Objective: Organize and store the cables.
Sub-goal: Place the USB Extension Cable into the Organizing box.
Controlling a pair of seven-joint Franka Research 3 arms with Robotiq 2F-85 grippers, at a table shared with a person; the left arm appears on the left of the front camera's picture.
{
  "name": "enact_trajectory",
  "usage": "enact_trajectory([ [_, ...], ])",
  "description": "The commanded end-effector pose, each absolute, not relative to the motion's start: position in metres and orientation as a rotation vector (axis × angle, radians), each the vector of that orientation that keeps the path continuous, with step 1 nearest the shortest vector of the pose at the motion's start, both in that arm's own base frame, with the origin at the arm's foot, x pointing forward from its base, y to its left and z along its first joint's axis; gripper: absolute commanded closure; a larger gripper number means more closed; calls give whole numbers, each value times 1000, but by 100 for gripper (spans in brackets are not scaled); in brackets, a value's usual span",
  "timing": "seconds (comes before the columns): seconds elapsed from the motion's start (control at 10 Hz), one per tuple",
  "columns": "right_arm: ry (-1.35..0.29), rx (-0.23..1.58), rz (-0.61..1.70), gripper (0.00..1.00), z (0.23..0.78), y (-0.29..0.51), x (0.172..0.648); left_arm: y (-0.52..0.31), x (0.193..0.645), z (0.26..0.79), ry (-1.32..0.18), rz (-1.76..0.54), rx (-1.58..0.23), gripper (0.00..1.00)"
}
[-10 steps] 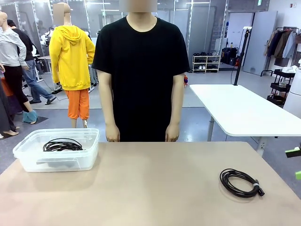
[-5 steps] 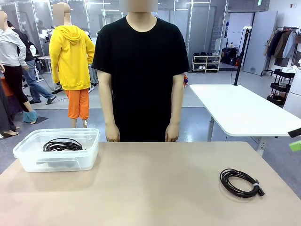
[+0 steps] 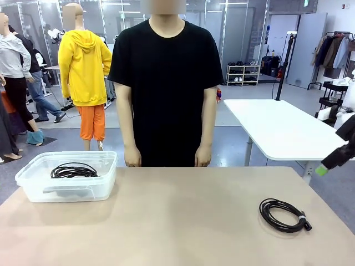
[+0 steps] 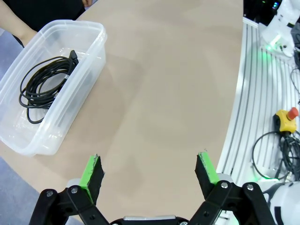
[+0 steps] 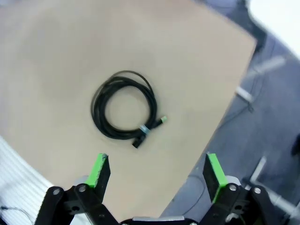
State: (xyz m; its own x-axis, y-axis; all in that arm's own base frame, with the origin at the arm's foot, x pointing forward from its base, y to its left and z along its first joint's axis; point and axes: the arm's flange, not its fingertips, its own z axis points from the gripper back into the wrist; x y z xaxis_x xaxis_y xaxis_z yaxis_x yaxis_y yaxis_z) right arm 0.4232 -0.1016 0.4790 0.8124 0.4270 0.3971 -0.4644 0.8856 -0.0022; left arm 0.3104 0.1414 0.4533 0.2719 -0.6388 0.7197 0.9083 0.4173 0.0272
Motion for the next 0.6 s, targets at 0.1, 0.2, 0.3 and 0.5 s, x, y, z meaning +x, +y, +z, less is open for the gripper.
enact_trajectory([
  [0.1,-178,103,309,0,445,-100,451,142,309,453,-725,-1089,-426,0],
  [0.2,-127,109,294,0,427,-98,457,142,309,453,-725,-1089,-426,0],
  [0.3,-100,114,285,0,412,-99,462,142,309,453,-725,-1089,-426,0],
  [0.5,-133,87,307,0,408,-101,450,142,309,453,-725,-1089,-426,0],
])
